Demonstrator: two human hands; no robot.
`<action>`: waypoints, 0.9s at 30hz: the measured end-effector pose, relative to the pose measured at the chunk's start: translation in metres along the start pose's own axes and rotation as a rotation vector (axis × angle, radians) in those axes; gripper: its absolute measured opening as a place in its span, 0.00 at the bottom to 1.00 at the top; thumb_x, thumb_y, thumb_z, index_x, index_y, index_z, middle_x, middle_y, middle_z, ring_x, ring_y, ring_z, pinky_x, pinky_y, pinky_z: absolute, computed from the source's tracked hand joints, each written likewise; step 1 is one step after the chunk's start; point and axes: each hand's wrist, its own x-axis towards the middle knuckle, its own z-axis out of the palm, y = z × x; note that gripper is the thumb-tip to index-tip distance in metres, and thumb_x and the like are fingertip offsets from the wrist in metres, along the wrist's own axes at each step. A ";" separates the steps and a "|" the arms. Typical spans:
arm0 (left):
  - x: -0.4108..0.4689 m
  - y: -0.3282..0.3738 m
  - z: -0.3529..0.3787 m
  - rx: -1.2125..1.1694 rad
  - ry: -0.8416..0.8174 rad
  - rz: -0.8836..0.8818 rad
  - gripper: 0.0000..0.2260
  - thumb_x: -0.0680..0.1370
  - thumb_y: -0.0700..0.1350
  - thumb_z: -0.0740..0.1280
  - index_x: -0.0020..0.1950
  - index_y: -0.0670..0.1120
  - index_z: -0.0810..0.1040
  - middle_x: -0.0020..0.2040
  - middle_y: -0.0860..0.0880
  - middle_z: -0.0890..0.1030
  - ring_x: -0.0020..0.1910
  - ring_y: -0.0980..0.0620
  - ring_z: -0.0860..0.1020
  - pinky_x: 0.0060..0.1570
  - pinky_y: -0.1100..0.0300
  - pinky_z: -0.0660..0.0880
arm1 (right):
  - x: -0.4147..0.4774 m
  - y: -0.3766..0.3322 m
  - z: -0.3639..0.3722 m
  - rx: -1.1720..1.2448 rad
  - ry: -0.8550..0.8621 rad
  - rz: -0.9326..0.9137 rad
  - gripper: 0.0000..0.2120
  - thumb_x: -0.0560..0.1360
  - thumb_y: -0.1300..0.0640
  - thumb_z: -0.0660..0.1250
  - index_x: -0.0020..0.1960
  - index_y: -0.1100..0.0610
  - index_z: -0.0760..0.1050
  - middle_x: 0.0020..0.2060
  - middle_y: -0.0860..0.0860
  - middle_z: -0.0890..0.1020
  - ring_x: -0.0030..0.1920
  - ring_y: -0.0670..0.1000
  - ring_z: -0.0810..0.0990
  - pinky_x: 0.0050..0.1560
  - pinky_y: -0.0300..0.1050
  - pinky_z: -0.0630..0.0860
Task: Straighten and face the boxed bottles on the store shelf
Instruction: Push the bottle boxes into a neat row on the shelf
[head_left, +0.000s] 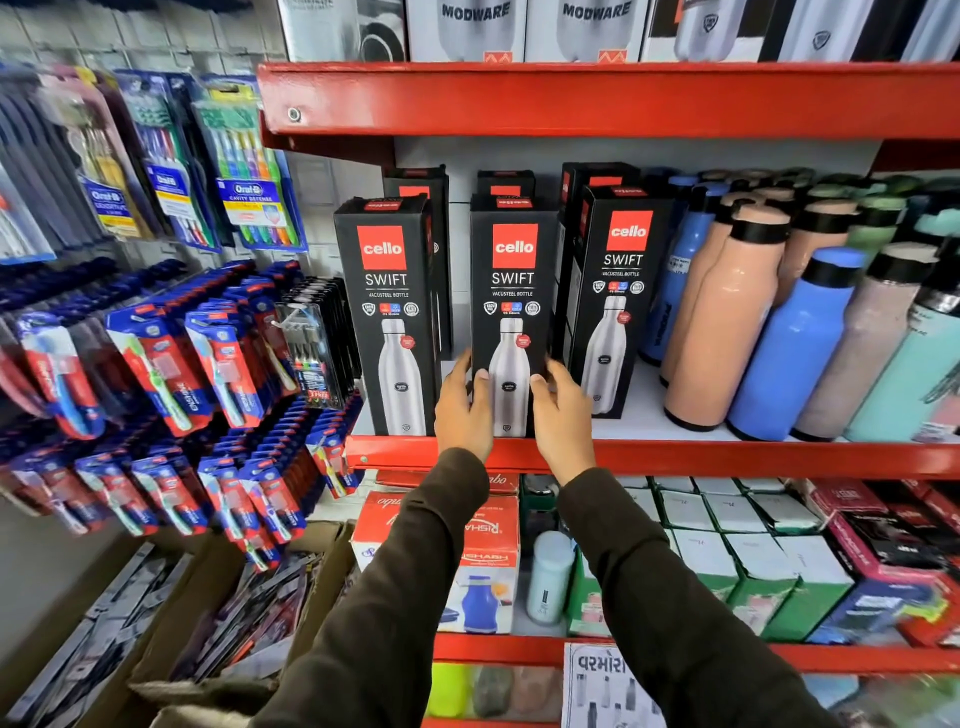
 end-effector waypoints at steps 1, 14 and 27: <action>-0.001 0.000 0.000 -0.002 0.001 -0.003 0.21 0.82 0.49 0.58 0.75 0.48 0.64 0.74 0.47 0.68 0.74 0.49 0.66 0.66 0.63 0.59 | -0.001 -0.001 0.000 0.003 0.004 -0.001 0.21 0.82 0.53 0.57 0.73 0.57 0.67 0.67 0.55 0.77 0.67 0.53 0.75 0.69 0.47 0.70; -0.010 0.000 0.011 -0.049 0.114 0.038 0.20 0.82 0.49 0.58 0.74 0.49 0.64 0.74 0.48 0.67 0.74 0.51 0.65 0.73 0.54 0.63 | -0.004 0.004 -0.008 0.062 -0.001 -0.049 0.19 0.82 0.52 0.58 0.72 0.54 0.68 0.68 0.53 0.74 0.68 0.51 0.74 0.69 0.48 0.71; -0.027 0.067 0.092 0.210 0.046 0.694 0.20 0.80 0.38 0.57 0.72 0.48 0.67 0.68 0.49 0.69 0.67 0.53 0.68 0.69 0.64 0.60 | 0.053 0.020 -0.095 0.126 0.271 -0.095 0.21 0.81 0.59 0.58 0.74 0.57 0.64 0.73 0.57 0.64 0.73 0.51 0.64 0.73 0.44 0.60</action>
